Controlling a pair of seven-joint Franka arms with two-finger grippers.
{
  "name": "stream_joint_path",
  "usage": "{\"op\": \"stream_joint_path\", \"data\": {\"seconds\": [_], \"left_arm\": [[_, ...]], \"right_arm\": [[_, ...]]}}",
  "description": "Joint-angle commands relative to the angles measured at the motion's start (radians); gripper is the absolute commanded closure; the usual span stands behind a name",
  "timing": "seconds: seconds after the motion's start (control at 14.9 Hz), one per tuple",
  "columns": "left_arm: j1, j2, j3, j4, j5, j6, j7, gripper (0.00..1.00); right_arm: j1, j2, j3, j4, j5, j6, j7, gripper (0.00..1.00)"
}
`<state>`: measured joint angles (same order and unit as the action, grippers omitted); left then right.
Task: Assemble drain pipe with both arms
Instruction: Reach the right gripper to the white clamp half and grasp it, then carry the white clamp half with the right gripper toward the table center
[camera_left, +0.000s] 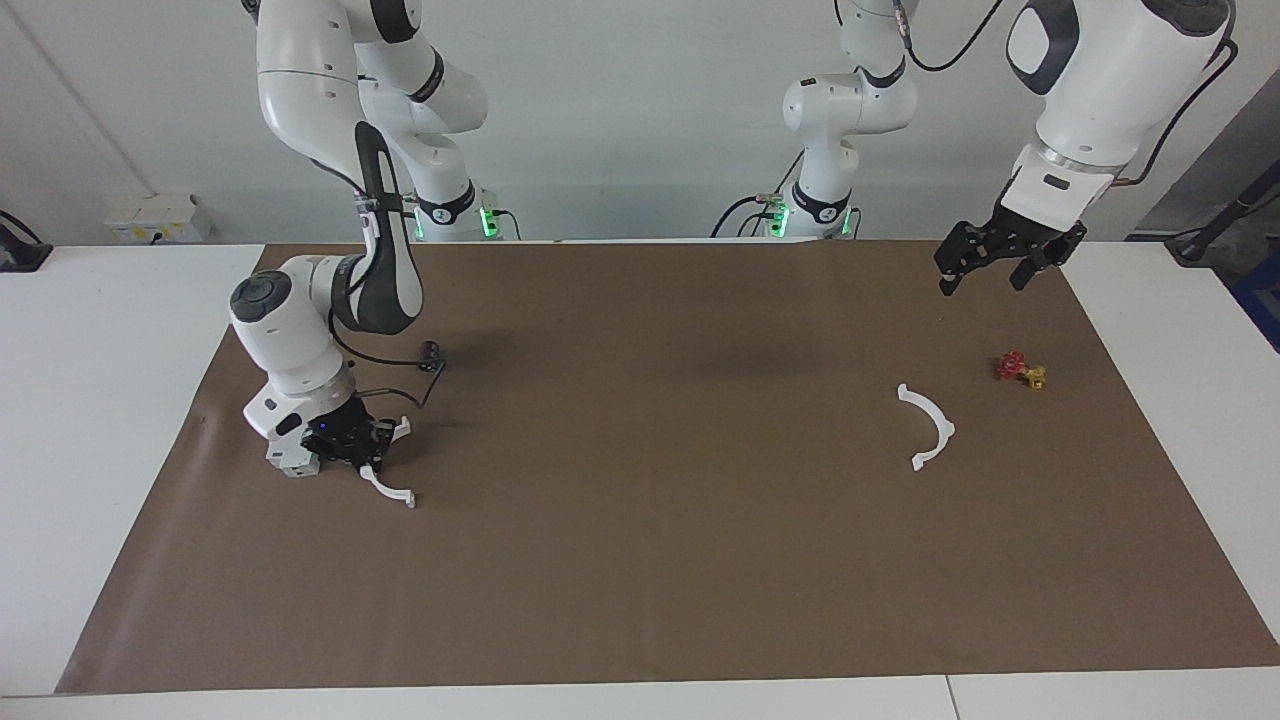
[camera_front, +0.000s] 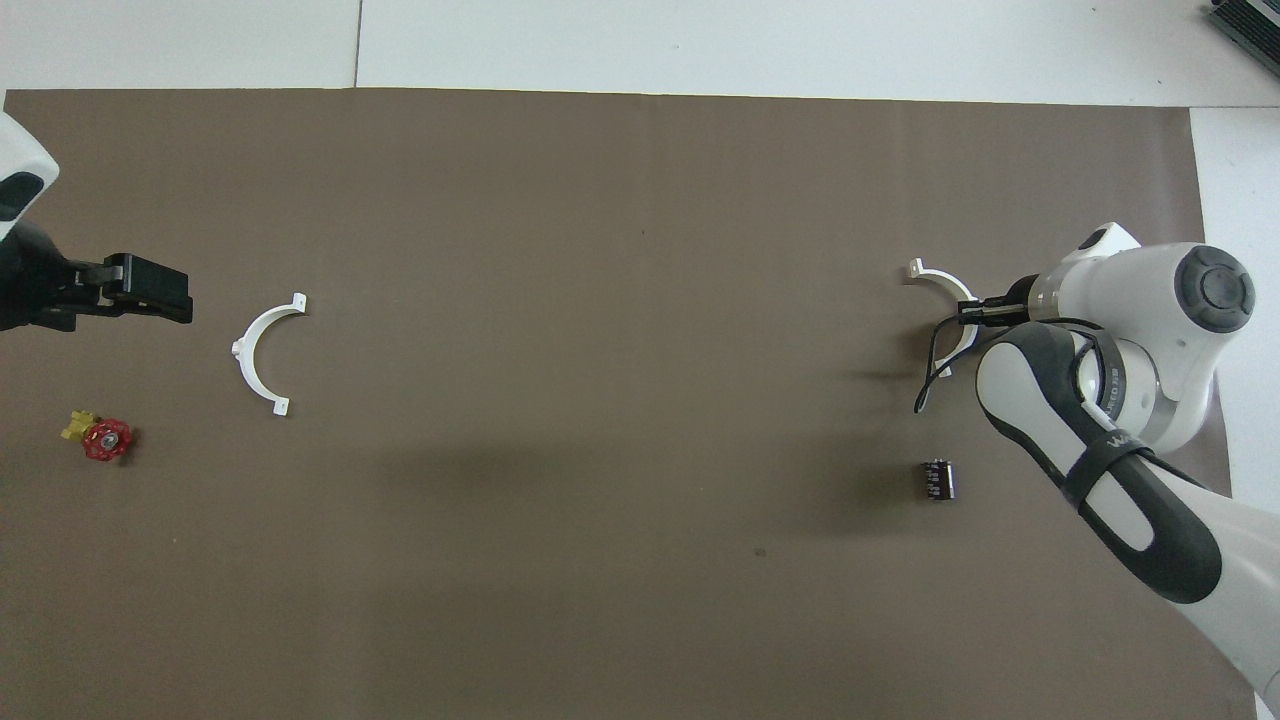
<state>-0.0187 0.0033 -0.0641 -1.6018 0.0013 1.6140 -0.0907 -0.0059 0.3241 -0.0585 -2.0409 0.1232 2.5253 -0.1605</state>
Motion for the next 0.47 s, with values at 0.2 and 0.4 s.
{"op": "stream_joint_path", "data": {"seconds": [0.2, 0.4], "left_arm": [[-0.001, -0.013, 0.001, -0.006, -0.014, -0.013, -0.012, 0.00], [-0.001, -0.014, 0.001, -0.006, -0.014, -0.013, -0.014, 0.00]], "right_arm": [[-0.002, -0.127, 0.003, 0.034, 0.016, -0.176, 0.096, 1.00], [-0.002, -0.193, 0.003, 0.068, 0.001, -0.304, 0.122, 1.00]]}}
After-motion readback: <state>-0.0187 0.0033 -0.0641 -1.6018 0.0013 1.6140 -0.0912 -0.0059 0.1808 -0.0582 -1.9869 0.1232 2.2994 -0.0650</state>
